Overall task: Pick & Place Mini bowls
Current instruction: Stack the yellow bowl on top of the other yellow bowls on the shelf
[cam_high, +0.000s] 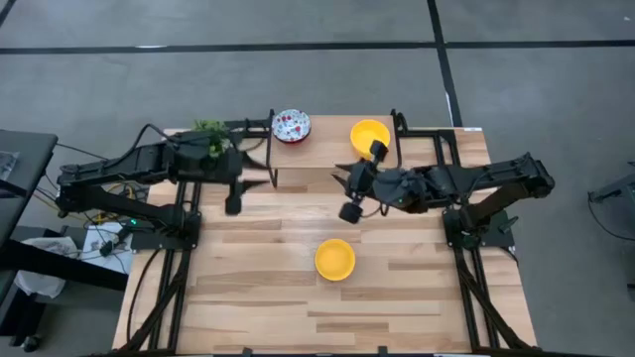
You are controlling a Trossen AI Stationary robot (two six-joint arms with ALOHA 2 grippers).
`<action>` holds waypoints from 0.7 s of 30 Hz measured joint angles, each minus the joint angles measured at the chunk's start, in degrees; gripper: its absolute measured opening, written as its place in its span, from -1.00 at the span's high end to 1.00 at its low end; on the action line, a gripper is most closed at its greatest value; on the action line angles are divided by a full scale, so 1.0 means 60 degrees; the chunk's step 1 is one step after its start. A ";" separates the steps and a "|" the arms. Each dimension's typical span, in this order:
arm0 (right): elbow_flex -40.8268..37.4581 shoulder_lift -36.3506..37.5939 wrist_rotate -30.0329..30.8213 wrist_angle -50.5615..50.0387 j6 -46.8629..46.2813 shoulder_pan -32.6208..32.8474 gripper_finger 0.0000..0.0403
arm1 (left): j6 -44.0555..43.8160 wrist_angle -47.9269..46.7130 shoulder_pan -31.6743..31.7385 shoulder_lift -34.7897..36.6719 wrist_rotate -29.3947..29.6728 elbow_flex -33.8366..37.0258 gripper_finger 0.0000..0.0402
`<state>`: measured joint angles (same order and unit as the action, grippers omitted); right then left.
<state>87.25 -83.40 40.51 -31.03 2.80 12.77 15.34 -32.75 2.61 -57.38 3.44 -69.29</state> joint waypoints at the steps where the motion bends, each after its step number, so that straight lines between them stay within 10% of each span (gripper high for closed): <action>1: 0.0002 0.0050 0.0005 -0.0466 -0.0271 0.0138 0.55 | -0.0118 0.0030 -0.0057 -0.0050 -0.0486 0.0005 0.37; 12: -0.0347 0.0180 0.0000 -0.3238 -0.5898 0.1853 0.55 | -0.0223 0.0425 0.0359 -0.1185 -0.4378 0.0162 0.37; 21: -0.2288 0.0099 0.2293 -0.3260 -1.2946 0.3699 0.55 | -0.0367 0.0510 0.0237 -0.2274 -0.4615 0.0162 0.37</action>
<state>73.52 -82.81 54.27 -50.59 -74.88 34.97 13.13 -29.69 4.03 -71.02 -24.25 -68.31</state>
